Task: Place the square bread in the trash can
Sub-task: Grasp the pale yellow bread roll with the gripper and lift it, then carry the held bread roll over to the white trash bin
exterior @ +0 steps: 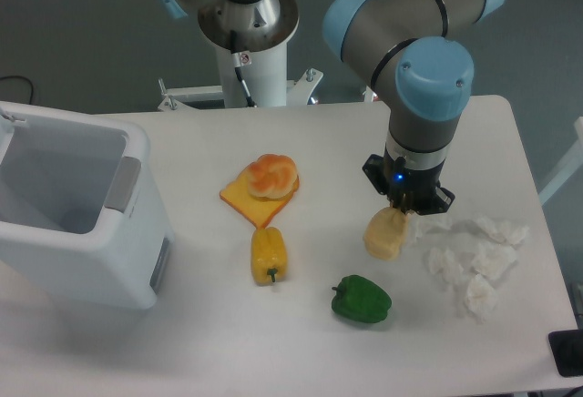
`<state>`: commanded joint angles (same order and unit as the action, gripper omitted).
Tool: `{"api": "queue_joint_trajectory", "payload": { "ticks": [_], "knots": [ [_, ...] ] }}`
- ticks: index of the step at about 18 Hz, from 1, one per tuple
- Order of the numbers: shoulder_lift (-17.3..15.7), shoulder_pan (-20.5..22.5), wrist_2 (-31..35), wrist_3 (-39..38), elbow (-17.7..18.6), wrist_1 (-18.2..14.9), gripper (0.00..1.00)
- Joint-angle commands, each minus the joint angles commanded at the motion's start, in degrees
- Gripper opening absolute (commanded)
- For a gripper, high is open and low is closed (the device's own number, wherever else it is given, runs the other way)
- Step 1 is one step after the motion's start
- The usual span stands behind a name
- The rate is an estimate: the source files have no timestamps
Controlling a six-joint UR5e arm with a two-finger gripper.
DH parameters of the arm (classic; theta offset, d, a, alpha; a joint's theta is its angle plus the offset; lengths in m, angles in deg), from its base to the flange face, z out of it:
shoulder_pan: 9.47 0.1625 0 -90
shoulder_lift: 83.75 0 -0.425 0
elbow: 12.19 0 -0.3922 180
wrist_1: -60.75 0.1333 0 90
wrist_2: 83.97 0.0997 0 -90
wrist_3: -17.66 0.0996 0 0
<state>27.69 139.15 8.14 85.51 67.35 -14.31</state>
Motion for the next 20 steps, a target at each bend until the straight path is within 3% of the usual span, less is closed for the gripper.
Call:
{"api": "queue_joint_trajectory", "payload": {
  "ticks": [11, 14, 20],
  "knots": [
    [-0.61, 1.06, -1.31, 0.0, -2.81, -2.46, 0.14],
    [-3.85, 0.97, -5.52, -1.05, -2.38, -2.81, 0.14],
    [-10.28, -1.93, -12.03, -8.69, -0.79, -6.59, 0.13]
  ]
}}
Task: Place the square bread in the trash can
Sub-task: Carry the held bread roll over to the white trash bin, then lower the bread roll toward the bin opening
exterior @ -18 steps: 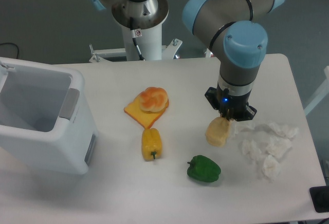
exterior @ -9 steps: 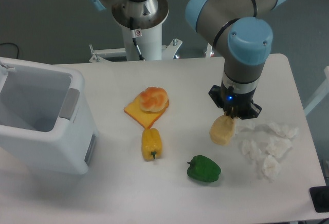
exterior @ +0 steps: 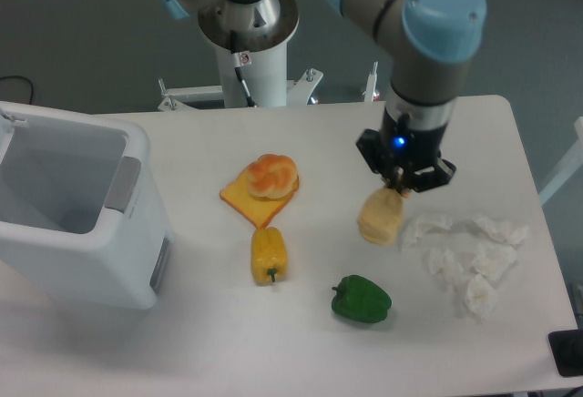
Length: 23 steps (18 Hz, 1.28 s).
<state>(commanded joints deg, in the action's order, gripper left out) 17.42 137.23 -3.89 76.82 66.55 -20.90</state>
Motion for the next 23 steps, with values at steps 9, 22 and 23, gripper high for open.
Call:
{"api": "queue_joint_trajectory", "payload": {
  "ticks": [9, 22, 23],
  "knots": [
    [-5.02, -15.1, -4.23, -17.66, 0.09, 0.96, 0.14],
    [-5.02, -29.71, -4.23, -28.66, 0.88, 7.56, 0.16],
    [-5.1, -30.15, -4.23, -28.75, 1.49, 7.56, 0.16]
  ]
}}
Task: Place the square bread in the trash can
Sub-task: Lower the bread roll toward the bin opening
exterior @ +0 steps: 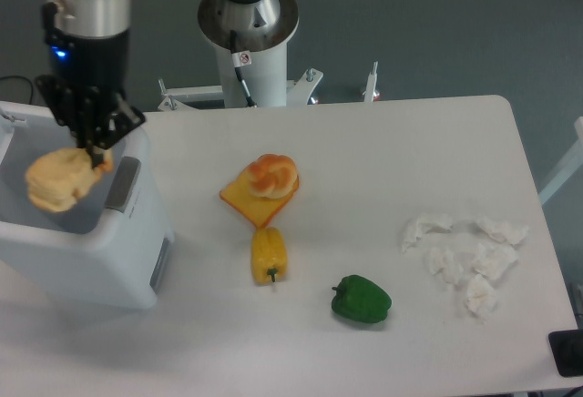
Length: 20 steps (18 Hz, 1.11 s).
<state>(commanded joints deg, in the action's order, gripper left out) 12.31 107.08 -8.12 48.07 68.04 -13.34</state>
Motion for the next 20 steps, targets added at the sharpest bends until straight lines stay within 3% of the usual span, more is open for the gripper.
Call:
{"api": "queue_joint_trajectory", "payload": {
  "ticks": [4, 5, 7, 9, 20],
  "knots": [
    [-0.35, -0.62, -0.17, 0.17, 2.99, 0.0, 0.28],
    [-0.35, -0.62, -0.35, 0.17, 3.52, 0.17, 0.44],
    [-0.09, -0.71, -0.61, 0.17, 3.7, 0.18, 0.61],
    [0.09, -0.71, -0.96, 0.09, 3.7, 0.18, 1.0],
    [1.67, -0.71, -1.58, -0.35, 3.61, 0.26, 1.0]
  ]
}}
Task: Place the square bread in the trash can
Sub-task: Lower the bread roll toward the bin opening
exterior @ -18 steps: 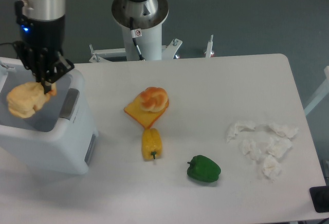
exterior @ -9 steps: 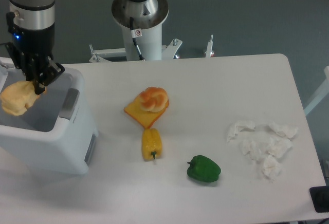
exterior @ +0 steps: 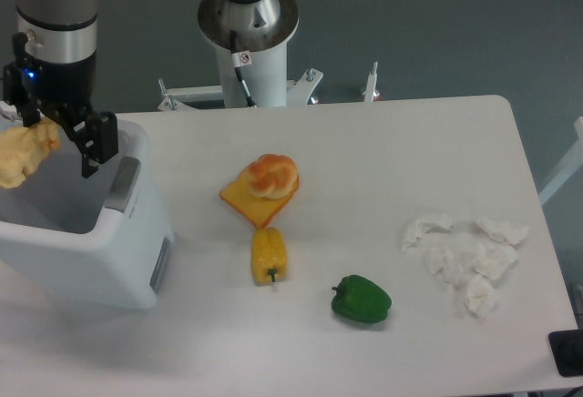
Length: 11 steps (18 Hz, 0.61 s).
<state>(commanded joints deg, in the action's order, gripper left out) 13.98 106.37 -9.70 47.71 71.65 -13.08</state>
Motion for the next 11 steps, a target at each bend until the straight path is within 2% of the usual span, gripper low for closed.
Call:
{"api": "queue_joint_trajectory", "payload": {
  "ticks": [3, 11],
  "knots": [
    [1.14, 0.09, 0.26, 0.0, 0.0, 0.44, 1.0],
    [0.45, 0.7, 0.26, 0.35, 0.87, 0.79, 1.0]
  ]
}}
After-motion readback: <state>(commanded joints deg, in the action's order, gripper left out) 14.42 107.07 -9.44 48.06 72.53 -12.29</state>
